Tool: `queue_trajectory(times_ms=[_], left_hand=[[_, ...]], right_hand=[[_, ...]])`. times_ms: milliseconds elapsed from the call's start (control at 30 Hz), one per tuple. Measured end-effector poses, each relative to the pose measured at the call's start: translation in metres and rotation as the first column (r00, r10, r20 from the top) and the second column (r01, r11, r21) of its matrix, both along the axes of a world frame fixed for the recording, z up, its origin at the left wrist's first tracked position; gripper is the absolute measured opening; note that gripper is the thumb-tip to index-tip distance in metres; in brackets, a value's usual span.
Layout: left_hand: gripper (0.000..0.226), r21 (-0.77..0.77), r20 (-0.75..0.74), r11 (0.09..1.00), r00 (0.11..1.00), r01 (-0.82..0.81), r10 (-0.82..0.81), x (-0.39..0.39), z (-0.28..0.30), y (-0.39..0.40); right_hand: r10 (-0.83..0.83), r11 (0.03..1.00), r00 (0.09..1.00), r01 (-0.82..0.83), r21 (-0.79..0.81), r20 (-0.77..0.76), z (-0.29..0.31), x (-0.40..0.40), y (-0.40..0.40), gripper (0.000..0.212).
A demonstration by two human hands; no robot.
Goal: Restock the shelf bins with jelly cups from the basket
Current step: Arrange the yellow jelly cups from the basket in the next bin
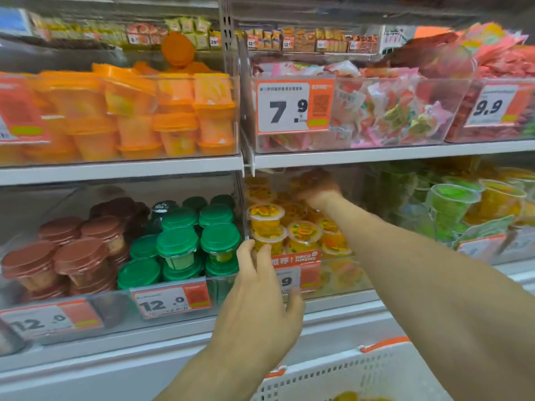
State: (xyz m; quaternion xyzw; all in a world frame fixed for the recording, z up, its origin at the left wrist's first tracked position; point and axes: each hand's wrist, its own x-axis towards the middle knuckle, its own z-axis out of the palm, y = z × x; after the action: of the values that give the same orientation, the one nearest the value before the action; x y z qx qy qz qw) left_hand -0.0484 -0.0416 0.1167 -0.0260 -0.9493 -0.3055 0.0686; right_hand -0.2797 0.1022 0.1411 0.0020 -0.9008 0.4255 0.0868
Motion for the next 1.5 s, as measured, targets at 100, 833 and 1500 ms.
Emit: queue_trajectory(times_ms=[100, 833, 1500], left_hand=[[0.063, -0.004, -0.027, 1.0, 1.0, 0.006, -0.006, -0.003, -0.002, -0.002], [0.009, -0.408, -0.081, 0.858, 0.924, 0.312, -0.374, 0.016, -0.034, 0.035], [0.068, -0.601, 0.42, 0.781, 0.899, 0.17, 0.127, 0.085, -0.344, 0.018]], right_hand=[[-0.023, 1.0, 0.999, 0.024, 0.012, -0.027, -0.013, -0.013, -0.011, 0.043], [-0.363, 0.891, 0.768, 0.119, -0.438, -0.528, -0.03, 0.157, 0.02, 0.015], [-0.185, 0.972, 0.837, 0.08, 0.22, 0.515, -0.349, 0.307, 0.112, 0.039]])
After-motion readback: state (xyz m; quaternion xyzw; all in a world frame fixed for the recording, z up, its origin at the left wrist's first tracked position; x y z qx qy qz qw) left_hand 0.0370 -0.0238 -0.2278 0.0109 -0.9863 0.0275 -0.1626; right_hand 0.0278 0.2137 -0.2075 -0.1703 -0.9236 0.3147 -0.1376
